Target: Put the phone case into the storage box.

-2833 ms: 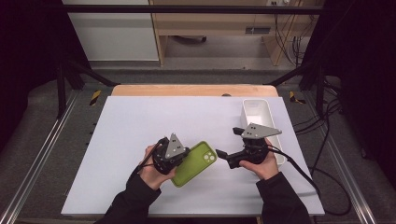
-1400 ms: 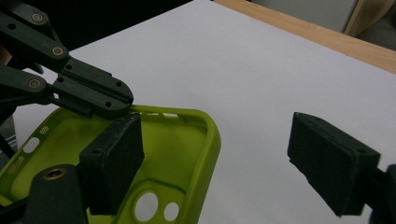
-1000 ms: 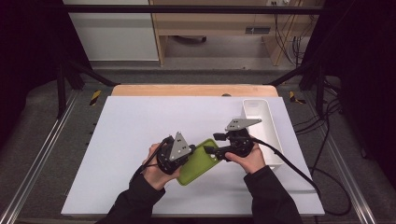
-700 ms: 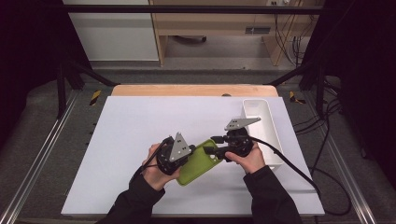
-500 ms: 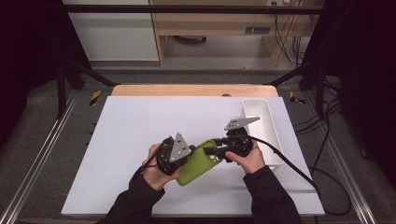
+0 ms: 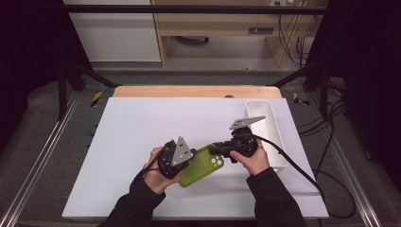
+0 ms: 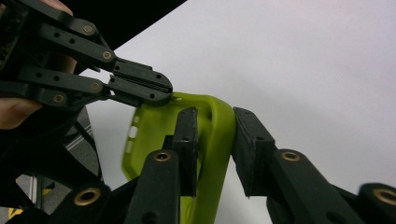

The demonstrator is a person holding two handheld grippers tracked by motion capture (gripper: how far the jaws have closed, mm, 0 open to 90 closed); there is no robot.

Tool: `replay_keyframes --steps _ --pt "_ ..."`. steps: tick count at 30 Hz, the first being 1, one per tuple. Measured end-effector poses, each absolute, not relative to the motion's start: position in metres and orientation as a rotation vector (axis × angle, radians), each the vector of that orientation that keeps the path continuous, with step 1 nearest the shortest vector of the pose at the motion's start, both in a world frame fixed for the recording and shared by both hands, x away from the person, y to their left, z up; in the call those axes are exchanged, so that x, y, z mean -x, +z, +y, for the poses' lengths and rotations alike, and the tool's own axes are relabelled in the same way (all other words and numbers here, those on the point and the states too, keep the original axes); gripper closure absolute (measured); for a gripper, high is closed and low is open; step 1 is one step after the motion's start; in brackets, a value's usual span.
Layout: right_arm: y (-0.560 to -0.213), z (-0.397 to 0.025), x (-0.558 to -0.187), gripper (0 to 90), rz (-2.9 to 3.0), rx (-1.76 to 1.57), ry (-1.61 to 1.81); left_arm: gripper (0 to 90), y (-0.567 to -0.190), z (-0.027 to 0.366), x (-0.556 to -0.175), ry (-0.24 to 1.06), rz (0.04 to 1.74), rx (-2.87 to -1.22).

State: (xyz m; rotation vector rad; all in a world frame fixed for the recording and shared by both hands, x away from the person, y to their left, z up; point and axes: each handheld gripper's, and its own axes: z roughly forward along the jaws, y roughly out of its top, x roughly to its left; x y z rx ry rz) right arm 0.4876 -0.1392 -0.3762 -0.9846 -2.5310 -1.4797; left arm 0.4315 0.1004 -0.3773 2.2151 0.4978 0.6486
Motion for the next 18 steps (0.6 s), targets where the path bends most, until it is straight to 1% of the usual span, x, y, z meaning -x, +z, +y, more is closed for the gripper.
replay_keyframes --steps 18 --pt "-0.3749 -0.1405 -0.4867 78.7 -2.542 1.003 -1.447 88.6 -0.3815 0.0964 -0.4288 0.654 0.47 -2.235"
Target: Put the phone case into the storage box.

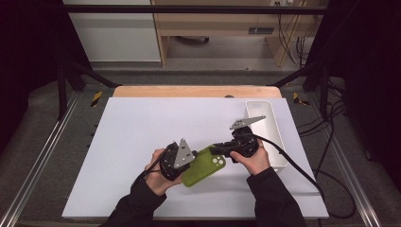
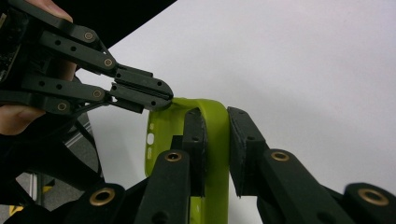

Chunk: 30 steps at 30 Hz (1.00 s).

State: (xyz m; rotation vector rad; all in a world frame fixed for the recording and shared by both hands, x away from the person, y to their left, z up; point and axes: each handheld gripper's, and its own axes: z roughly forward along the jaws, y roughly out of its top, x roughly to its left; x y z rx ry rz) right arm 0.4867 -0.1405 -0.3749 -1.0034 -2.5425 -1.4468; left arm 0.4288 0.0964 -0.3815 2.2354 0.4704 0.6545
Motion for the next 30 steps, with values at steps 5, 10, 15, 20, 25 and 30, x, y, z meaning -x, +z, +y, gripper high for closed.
replay_keyframes --steps 5,10,15,20,25,30 --pt "-0.374 -0.141 -0.485 79.0 -2.557 1.0 -1.459 88.4 -0.383 0.095 -0.428 0.656 0.466 -2.233" --pt "-0.374 -0.141 -0.485 79.2 -2.573 0.994 -1.453 87.7 -0.384 0.094 -0.428 0.642 0.461 -2.237" --pt "-0.374 -0.141 -0.485 79.1 -2.584 0.99 -1.45 86.9 -0.384 0.094 -0.429 0.633 0.463 -2.234" --pt "-0.37 -0.144 -0.485 79.1 -2.589 0.995 -1.485 72.4 -0.385 0.096 -0.429 0.612 0.467 -2.204" --pt "-0.366 -0.148 -0.484 79.1 -2.616 1.0 -1.517 60.4 -0.381 0.104 -0.431 0.588 0.487 -2.13" --pt "-0.36 -0.154 -0.483 79.0 -2.63 0.989 -1.564 39.3 -0.376 0.114 -0.434 0.569 0.539 -2.058"
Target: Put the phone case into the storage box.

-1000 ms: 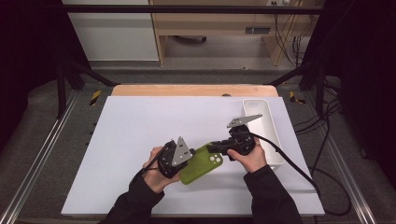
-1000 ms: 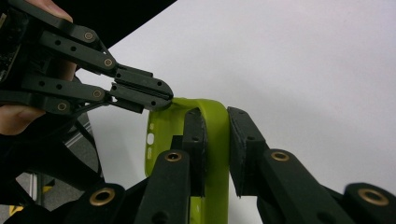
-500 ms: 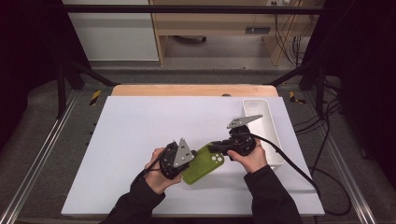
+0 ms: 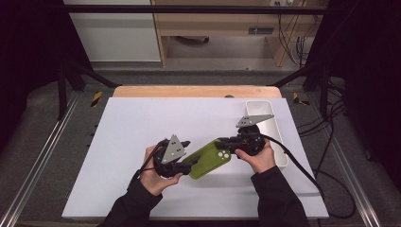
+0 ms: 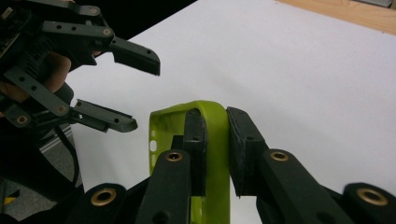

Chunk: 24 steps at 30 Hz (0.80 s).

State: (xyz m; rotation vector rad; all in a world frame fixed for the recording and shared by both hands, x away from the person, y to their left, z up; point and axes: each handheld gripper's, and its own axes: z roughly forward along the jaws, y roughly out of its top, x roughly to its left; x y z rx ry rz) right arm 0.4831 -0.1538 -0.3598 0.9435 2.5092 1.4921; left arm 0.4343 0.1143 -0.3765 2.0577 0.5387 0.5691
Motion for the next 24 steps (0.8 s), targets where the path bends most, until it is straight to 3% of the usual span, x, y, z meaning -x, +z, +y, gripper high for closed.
replay_keyframes --steps 12,24 --pt "-0.348 -0.166 -0.48 78.9 2.445 -0.884 1.476 17.3 -0.381 0.138 -0.443 0.458 0.595 -1.996" --pt "-0.328 -0.179 -0.474 78.9 2.389 -0.78 1.423 8.0 -0.389 0.167 -0.448 0.402 0.671 -1.947"
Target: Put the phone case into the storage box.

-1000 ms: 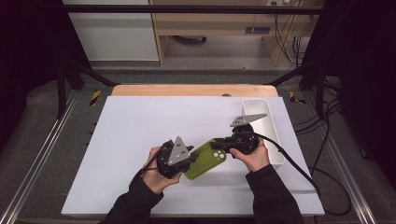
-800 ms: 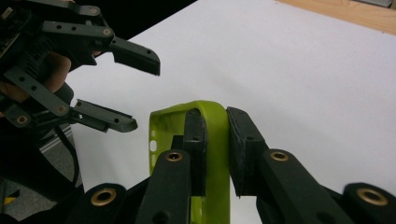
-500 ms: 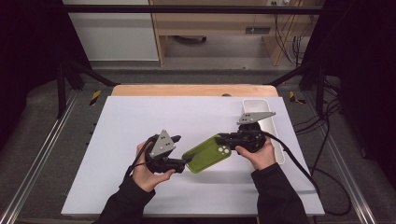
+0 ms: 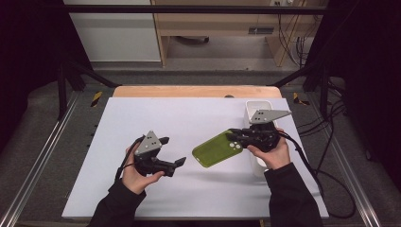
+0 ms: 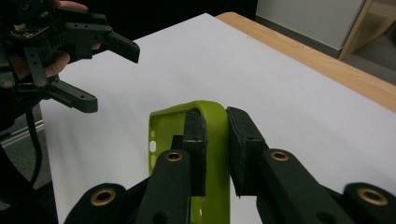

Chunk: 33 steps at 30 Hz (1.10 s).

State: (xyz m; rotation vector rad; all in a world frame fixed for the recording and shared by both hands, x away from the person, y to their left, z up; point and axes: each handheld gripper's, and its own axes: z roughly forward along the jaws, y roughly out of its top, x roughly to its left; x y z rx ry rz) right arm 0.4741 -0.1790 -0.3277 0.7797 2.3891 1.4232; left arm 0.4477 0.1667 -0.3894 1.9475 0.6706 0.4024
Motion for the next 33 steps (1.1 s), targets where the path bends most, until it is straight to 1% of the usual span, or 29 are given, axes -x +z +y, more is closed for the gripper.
replay_keyframes --steps 8,33 --pt "-0.314 -0.183 -0.472 78.9 2.375 -0.699 1.346 6.2 -0.4 0.192 -0.448 0.392 0.719 -1.933" --pt "-0.279 -0.183 -0.47 78.8 2.343 -0.549 1.183 3.1 -0.429 0.246 -0.444 0.418 0.804 -1.879"
